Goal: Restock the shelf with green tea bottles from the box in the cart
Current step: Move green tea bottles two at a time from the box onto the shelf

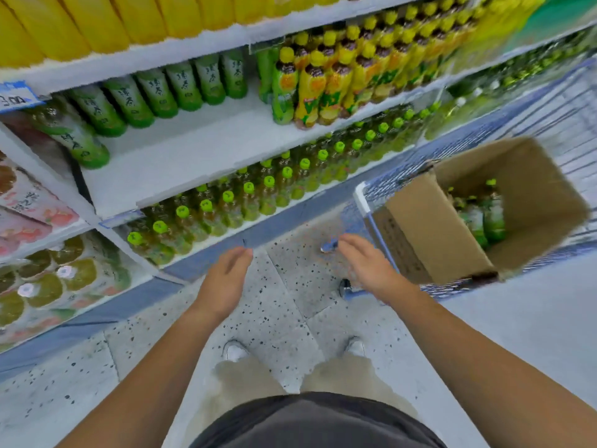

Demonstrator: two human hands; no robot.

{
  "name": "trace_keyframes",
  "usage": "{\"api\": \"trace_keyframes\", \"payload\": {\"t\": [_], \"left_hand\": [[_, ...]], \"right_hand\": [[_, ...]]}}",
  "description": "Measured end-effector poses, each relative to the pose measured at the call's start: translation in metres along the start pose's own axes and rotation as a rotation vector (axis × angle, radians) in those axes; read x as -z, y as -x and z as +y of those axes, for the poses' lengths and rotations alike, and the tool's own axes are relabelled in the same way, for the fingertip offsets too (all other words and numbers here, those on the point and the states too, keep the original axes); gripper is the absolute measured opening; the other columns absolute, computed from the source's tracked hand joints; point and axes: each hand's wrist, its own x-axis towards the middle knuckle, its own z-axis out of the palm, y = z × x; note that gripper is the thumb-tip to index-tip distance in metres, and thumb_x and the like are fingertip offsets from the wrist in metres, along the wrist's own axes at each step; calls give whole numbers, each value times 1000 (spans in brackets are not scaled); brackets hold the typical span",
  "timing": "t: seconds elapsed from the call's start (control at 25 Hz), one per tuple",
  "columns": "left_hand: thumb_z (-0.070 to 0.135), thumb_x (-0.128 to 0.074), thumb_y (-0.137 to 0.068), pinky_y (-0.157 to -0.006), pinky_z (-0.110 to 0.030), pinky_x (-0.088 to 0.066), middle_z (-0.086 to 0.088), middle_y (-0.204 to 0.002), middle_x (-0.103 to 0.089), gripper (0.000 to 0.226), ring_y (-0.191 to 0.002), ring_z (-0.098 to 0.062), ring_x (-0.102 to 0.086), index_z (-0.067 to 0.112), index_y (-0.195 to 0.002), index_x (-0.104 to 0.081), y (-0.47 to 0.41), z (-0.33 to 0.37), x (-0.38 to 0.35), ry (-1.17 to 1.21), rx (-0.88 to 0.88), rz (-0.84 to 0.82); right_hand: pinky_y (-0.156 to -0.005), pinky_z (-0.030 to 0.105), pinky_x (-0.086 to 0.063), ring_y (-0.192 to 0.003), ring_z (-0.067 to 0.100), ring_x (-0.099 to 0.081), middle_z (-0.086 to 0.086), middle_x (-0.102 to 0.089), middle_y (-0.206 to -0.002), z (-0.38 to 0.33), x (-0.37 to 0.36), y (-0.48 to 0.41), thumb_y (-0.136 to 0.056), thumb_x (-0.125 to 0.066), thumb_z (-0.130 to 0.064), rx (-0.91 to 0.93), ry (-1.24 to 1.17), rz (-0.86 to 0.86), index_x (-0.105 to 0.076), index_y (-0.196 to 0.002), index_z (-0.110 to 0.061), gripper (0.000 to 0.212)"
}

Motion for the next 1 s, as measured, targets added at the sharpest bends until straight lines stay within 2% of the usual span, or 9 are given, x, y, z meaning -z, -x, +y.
{"api": "trace_keyframes", "payload": {"t": [0.08, 0.16, 0.28, 0.36, 0.44, 0.52, 0.64, 0.88, 1.0], "left_hand": [[50, -43, -103, -100, -29, -29, 12, -140, -47, 43, -129, -10, -43, 27, -138, -50, 20, 18, -38, -49, -46, -36], [50, -43, -103, -104, -29, -30, 14, -138, -45, 46, -129, -8, -42, 27, -143, -48, 32, 37, -75, -66, -68, -55], [57, -44, -101, -112, -39, -34, 12, -144, -48, 49, -135, -14, -45, 31, -142, -50, 43, 69, -142, -42, -70, -69], [62, -44, -98, -114, -44, -35, 10, -145, -50, 52, -134, -16, -47, 33, -140, -51, 47, 87, -189, -11, -48, -85], [63, -45, -97, -115, -47, -35, 8, -146, -50, 54, -135, -17, -47, 34, -141, -49, 50, 106, -236, 8, -27, -111], [59, -44, -99, -114, -43, -36, 8, -144, -50, 50, -136, -17, -46, 33, -141, -48, 52, 127, -278, 19, -26, -174], [55, -43, -101, -107, -33, -37, 12, -138, -54, 36, -131, -12, -49, 38, -132, -48, 43, 159, -325, 6, -55, -245], [55, -42, -101, -98, -29, -36, 17, -134, -49, 44, -124, -6, -46, 35, -141, -46, -2, 214, -393, -68, -93, -422], [51, -43, -102, -94, -28, -35, 15, -133, -51, 41, -120, -9, -50, 33, -140, -47, -27, 239, -422, -111, -93, -513]], "right_hand": [[-114, 43, -36, -133, 17, -47, -4, -51, -144, 26, 50, 18, -101, -50, -42, -11, -53, 63, -53, -139, -24, 42], [-113, 47, -38, -130, 21, -52, 2, -57, -140, 49, 96, 29, -99, -54, -41, -12, -143, 109, -57, -129, -28, 33], [-103, 39, -45, -121, 21, -58, 0, -62, -129, 74, 166, 41, -100, -53, -38, -36, -252, 143, -59, -122, -26, 25], [-100, 35, -43, -119, 17, -58, -2, -62, -126, 91, 209, 43, -101, -51, -37, -50, -267, 152, -61, -125, -19, 31], [-107, 40, -42, -125, 19, -55, -2, -59, -132, 106, 249, 41, -102, -49, -40, -75, -272, 144, -56, -133, -18, 39], [-110, 44, -41, -127, 20, -53, -2, -56, -136, 119, 285, 33, -102, -46, -43, -103, -288, 148, -50, -139, -23, 42], [-109, 42, -43, -122, 20, -54, -2, -60, -129, 124, 325, 23, -104, -42, -41, -155, -310, 177, -49, -137, -24, 38], [-110, 42, -43, -121, 16, -56, -2, -61, -129, 142, 376, 1, -102, -47, -41, -223, -384, 312, -53, -134, -25, 36], [-108, 46, -44, -119, 14, -57, -5, -63, -126, 151, 399, -5, -98, -49, -46, -257, -360, 425, -58, -120, -37, 25]]}}
